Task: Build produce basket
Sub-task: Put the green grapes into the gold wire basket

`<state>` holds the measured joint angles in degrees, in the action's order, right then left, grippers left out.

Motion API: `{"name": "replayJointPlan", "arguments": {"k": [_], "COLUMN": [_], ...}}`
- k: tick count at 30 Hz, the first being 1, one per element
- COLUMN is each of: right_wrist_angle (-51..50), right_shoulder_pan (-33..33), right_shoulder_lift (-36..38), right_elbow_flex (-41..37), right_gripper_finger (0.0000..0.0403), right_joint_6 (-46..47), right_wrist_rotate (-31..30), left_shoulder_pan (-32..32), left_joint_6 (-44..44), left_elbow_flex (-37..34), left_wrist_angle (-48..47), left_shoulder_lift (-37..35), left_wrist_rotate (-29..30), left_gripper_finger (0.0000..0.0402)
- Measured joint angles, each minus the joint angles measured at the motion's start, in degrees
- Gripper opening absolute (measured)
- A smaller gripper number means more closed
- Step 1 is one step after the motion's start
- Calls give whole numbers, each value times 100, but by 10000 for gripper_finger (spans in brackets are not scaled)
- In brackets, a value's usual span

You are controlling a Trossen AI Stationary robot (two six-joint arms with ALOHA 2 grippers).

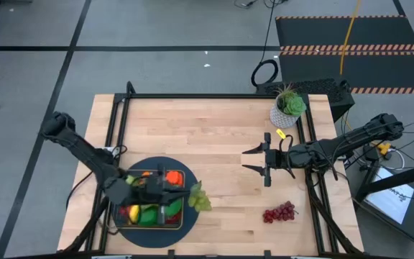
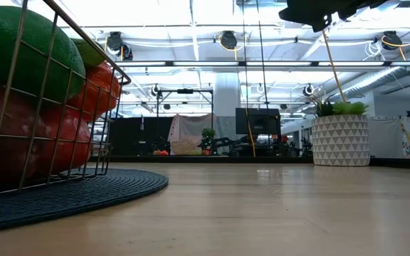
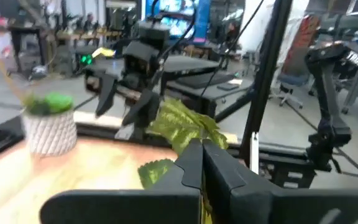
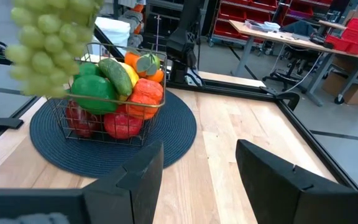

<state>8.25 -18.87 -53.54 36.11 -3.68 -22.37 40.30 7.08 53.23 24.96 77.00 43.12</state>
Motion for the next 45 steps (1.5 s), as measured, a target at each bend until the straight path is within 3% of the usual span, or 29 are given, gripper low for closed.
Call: {"name": "replayJointPlan", "arguments": {"k": [7,15,19,22,29,45], "right_wrist_angle": [0,-32,-138,-175,-175,-177], "right_shoulder_pan": [0,2,1,2,0,0], "right_shoulder_lift": [0,0,0,0,0,2], "right_elbow_flex": [-1,-1,-1,-1,-1,-1], "right_gripper_finger": [196,196,196,196,196,196], "right_joint_6": [0,2,2,2,2,109], "right_wrist_rotate": [2,2,2,2,2,3], "left_shoulder_pan": [841,1663,2078,2352,2781,3820], "left_joint_6": [843,1560,2408,3224,4450,6358], "left_elbow_flex": [0,0,1,2,0,0], "left_wrist_angle": [-1493,-3149,-4035,-4736,-5574,-6629], "left_shoulder_lift": [-930,-1908,-2266,-2404,-2445,-2532], "left_wrist_rotate": [878,937,941,850,-114,-285], "left_gripper_finger": [1,1,1,1,1,1]}}
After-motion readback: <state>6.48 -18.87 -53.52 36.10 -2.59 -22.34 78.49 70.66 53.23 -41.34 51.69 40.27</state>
